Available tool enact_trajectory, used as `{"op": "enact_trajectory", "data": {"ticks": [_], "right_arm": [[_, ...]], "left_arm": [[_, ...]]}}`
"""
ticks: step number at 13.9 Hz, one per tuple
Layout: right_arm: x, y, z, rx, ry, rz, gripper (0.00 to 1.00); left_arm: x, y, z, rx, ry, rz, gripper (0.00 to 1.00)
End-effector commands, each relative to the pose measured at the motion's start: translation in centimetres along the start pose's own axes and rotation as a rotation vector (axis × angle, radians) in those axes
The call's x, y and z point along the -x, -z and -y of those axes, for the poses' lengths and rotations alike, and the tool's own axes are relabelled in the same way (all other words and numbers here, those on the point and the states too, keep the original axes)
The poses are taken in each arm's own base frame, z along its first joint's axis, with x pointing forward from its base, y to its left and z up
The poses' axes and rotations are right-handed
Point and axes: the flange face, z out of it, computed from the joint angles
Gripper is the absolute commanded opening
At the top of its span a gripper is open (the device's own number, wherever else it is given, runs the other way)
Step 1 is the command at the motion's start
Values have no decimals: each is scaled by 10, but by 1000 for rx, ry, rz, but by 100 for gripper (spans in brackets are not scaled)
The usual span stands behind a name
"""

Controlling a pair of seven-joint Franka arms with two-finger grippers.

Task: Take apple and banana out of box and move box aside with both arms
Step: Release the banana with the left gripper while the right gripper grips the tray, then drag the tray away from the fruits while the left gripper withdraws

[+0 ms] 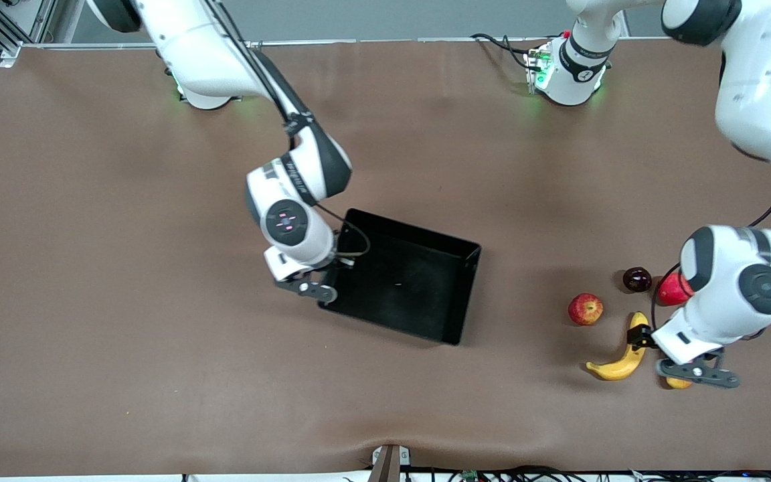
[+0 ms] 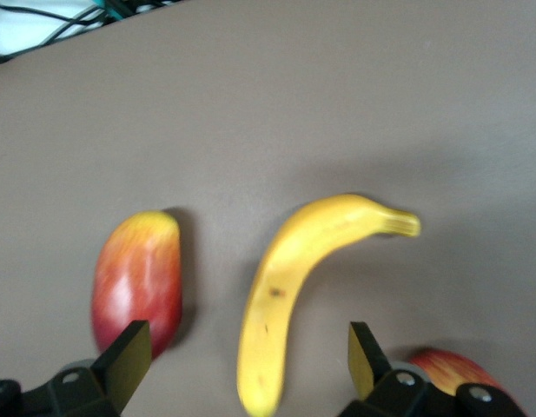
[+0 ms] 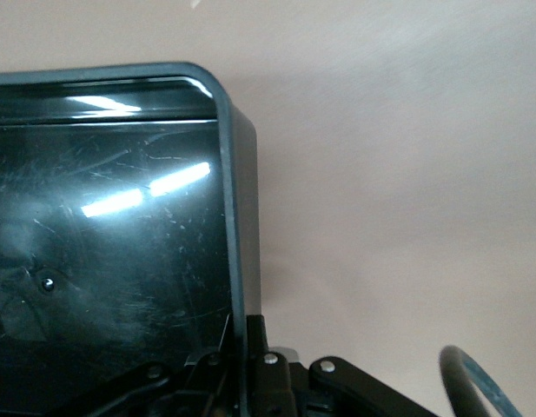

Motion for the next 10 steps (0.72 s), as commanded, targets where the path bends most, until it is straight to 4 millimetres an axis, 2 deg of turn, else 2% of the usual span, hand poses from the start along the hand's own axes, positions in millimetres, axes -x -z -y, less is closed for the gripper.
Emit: {"op": "enact_trajectory", "data": {"ticks": [1,2,3,6,8,10], "right_arm": [[-20,71,-61,-22,37,53,0],[-32,90,-93,-22,40,65,0],[-45,101,-135,-29,45,80,0],[-69,124,-265,-71,33,86,0],[-86,124,-351,-88,135,84,0],[-104,115,-447,-117,193,73,0]], "left_arm": [[13,85,0,-12,56,31,100],[17,115,-3,14,80,33,100],[22,139,-2,43,104,39,100],[36,200,0,55,129,33,100],[46,234,-4,57,131,27,100],[55,258,-13,81,128,39,100]]}}
